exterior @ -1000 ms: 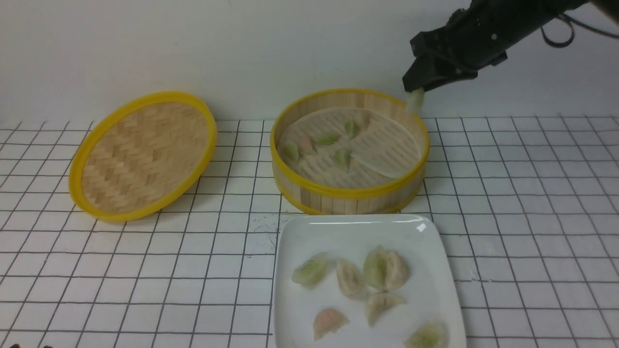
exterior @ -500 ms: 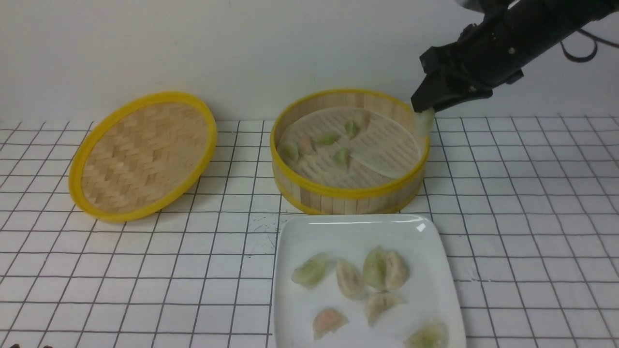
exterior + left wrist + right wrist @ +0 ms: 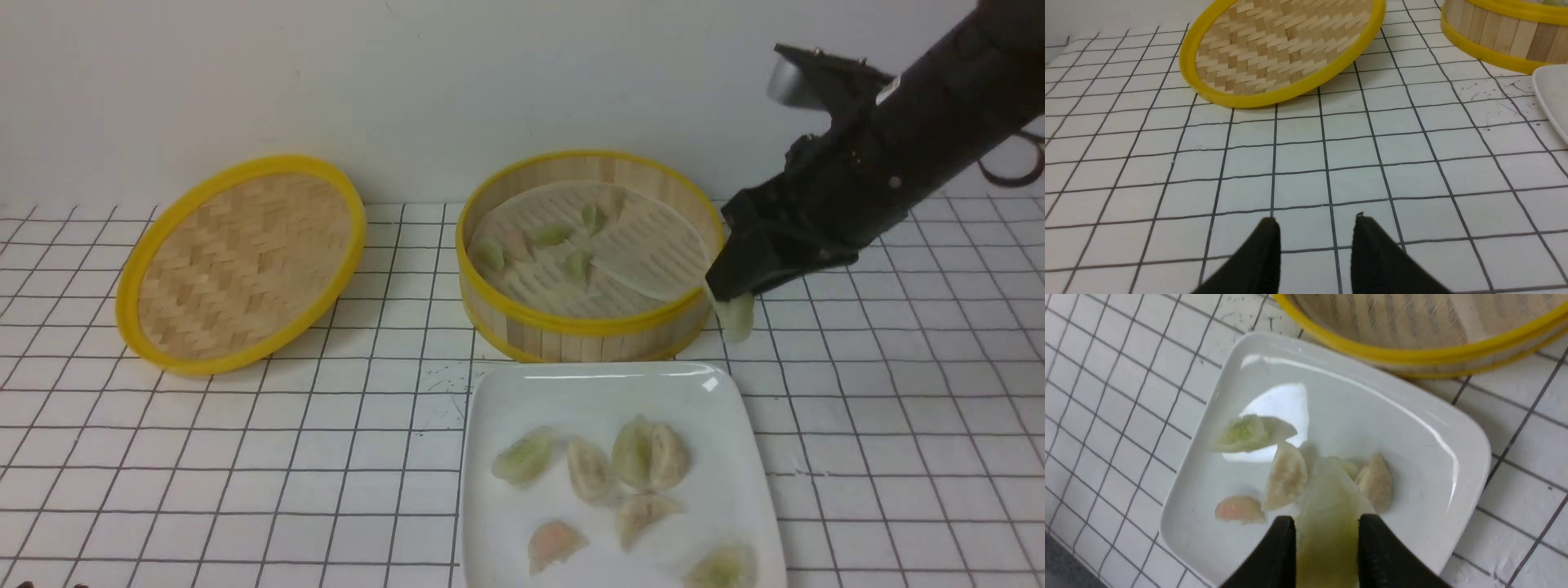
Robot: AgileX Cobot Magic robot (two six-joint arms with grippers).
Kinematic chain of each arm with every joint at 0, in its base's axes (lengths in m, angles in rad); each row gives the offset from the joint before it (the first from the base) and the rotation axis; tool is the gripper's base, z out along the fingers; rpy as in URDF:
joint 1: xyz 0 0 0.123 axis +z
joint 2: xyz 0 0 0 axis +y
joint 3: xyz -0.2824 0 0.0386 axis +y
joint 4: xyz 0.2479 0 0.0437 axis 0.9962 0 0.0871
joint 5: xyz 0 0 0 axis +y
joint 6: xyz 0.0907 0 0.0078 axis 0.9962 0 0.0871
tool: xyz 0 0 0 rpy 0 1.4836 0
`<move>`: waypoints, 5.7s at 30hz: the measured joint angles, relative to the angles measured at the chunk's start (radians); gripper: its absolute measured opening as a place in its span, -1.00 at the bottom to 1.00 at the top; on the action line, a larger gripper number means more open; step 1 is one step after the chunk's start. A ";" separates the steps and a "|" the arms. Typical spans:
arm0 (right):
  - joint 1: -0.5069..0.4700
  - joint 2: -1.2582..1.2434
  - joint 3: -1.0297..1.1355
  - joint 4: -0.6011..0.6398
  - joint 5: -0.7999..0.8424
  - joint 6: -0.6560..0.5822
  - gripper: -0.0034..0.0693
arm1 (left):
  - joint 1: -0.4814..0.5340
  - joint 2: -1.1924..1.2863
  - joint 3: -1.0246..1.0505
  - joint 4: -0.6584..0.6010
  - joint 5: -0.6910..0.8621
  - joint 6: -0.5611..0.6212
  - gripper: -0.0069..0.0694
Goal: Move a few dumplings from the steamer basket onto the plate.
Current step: Use the right arm to put the dumpling into the plate, then use the right arm to grab a dumpling from inside the steamer
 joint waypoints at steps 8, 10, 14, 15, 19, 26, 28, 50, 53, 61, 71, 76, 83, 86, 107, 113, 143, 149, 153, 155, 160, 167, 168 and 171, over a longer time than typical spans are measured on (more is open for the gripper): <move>0.030 -0.008 0.134 0.011 -0.007 -0.078 -0.41 | 0.000 0.000 0.000 0.000 0.000 0.000 -0.23; 0.033 -0.008 0.160 0.012 -0.016 -0.104 -0.41 | 0.000 0.000 0.000 0.000 0.000 0.000 -0.23; 0.035 -0.008 0.204 0.015 -0.061 -0.145 -0.41 | 0.000 0.000 0.000 0.000 0.000 0.000 -0.23; 0.035 -0.008 0.210 0.015 -0.070 -0.151 -0.41 | 0.000 0.000 0.000 0.000 0.000 0.000 -0.23; 0.035 -0.008 0.257 0.016 -0.129 -0.172 -0.41 | 0.000 0.000 0.000 0.000 0.000 0.000 -0.23; 0.035 -0.008 0.321 0.015 -0.218 -0.195 -0.41 | 0.000 0.000 0.000 0.000 0.000 0.000 -0.23; 0.035 -0.008 0.324 0.015 -0.229 -0.198 -0.41 | 0.000 0.000 0.000 0.000 0.000 0.000 -0.23; 0.035 0.150 0.325 0.004 -0.328 -0.251 -0.41 | 0.000 0.000 0.000 0.000 0.000 0.000 -0.23; 0.035 0.150 0.325 0.007 -0.337 -0.266 -0.41 | 0.000 0.000 0.000 0.000 0.000 0.000 -0.23; 0.035 0.150 0.325 0.008 -0.342 -0.275 -0.41 | 0.000 0.000 0.000 0.000 0.000 0.000 -0.23; 0.035 0.170 0.325 -0.006 -0.370 -0.289 -0.41 | 0.000 0.000 0.000 0.000 0.000 0.000 -0.23; 0.035 0.184 0.325 0.011 -0.371 -0.302 -0.41 | 0.000 0.000 0.000 0.000 0.000 0.000 -0.23; 0.035 0.184 0.325 0.017 -0.385 -0.305 -0.17 | 0.000 0.000 0.000 0.000 0.000 0.000 -0.23; 0.035 0.184 0.325 0.017 -0.388 -0.305 0.05 | 0.000 0.000 0.000 0.000 0.000 0.000 -0.23; 0.035 -0.074 0.272 0.031 -0.417 -0.361 0.53 | 0.000 0.000 0.000 0.000 0.000 0.000 -0.23; 0.035 -0.165 0.271 0.011 -0.412 -0.361 0.53 | 0.000 0.000 0.000 0.000 0.000 0.000 -0.23; 0.035 0.025 -0.071 0.018 -0.421 -0.342 0.49 | 0.000 0.000 0.000 0.000 0.000 0.000 -0.23; 0.035 0.207 -0.244 0.018 -0.314 -0.323 0.46 | 0.000 0.000 0.000 0.000 0.000 0.000 -0.23; 0.043 0.304 -0.330 0.022 -0.252 -0.313 0.46 | 0.000 0.000 0.000 0.000 0.000 0.000 -0.23; 0.054 0.361 -0.381 0.034 -0.229 -0.308 0.46 | 0.000 0.000 0.000 0.000 0.000 0.000 -0.23; 0.063 0.423 -0.423 0.079 -0.224 -0.308 0.46 | 0.000 0.000 0.000 0.000 0.000 0.000 -0.23; 0.063 0.477 -0.423 0.113 -0.293 -0.305 0.46 | 0.000 0.000 0.000 0.000 0.000 0.000 -0.23; 0.063 0.480 -0.423 0.116 -0.311 -0.305 0.46 | 0.000 0.000 0.000 0.000 0.000 0.000 -0.23; 0.063 0.491 -0.423 0.125 -0.356 -0.305 0.46 | 0.000 0.000 0.000 0.000 0.000 0.000 -0.23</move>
